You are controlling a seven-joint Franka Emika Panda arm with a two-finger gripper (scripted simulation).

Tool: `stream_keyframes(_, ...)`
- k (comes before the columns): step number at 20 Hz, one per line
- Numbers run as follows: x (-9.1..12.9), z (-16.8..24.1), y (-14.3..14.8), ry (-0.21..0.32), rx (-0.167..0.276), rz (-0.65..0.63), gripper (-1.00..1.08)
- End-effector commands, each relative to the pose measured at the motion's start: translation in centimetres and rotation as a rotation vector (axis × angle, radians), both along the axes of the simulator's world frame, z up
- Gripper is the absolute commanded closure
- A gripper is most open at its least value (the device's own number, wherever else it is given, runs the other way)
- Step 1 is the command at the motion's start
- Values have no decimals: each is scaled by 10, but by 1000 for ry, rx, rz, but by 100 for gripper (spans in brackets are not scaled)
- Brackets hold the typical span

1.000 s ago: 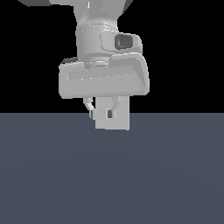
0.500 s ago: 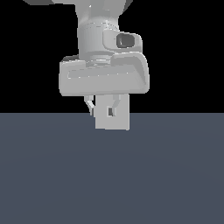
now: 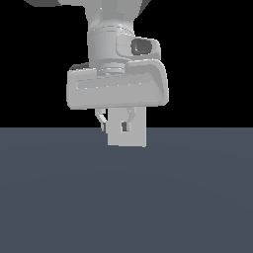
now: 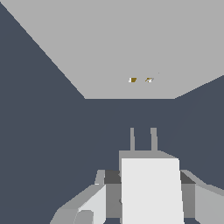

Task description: Plug the charger into the wall socket.

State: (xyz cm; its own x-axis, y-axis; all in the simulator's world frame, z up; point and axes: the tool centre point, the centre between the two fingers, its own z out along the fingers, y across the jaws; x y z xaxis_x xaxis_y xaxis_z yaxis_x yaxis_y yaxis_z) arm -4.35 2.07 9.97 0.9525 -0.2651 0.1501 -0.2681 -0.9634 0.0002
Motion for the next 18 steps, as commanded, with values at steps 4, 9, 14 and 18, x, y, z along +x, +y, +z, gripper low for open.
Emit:
stream_keyframes(4,9,0,-3,0,0,0,108)
stream_keyframes(9,27,0,-8,0,0,0,108)
stream_keyframes(14,42,0,-12,0,0,0,108)
stream_keyframes(18,48,0,-14,-1,0,-1,108)
